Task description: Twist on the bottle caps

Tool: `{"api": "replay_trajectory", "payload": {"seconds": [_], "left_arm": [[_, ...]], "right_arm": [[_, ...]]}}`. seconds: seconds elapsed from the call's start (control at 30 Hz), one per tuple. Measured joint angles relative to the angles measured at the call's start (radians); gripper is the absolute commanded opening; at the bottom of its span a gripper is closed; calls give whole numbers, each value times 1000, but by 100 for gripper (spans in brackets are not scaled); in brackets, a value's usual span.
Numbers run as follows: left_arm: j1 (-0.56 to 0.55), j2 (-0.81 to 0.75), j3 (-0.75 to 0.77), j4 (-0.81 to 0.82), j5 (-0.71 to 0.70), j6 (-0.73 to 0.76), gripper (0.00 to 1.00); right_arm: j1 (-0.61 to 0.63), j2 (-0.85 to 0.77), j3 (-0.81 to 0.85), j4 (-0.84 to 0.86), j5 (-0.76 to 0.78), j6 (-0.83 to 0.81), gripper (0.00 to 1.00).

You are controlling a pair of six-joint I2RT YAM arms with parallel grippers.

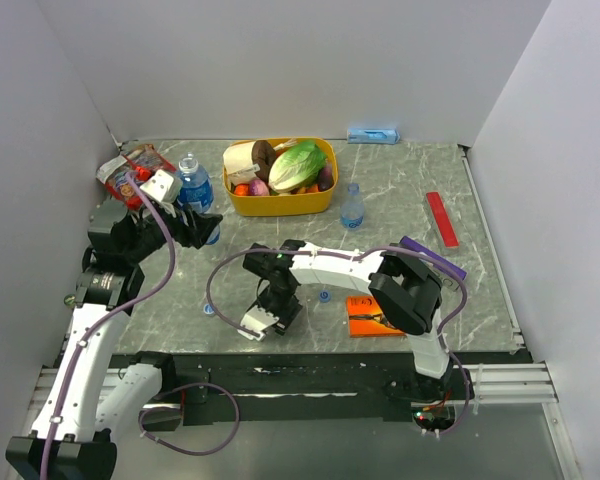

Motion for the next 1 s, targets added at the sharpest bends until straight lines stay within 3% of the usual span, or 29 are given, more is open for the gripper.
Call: {"api": "replay_trajectory", "payload": {"seconds": [0.5, 1.0], "left_arm": [[6, 1, -31, 5, 4, -8, 6], [9, 5, -45, 17, 15, -8, 7]], "right_arm": [[14, 0, -20, 20, -19, 53, 49], [16, 0, -22, 35, -16, 78, 48]]}}
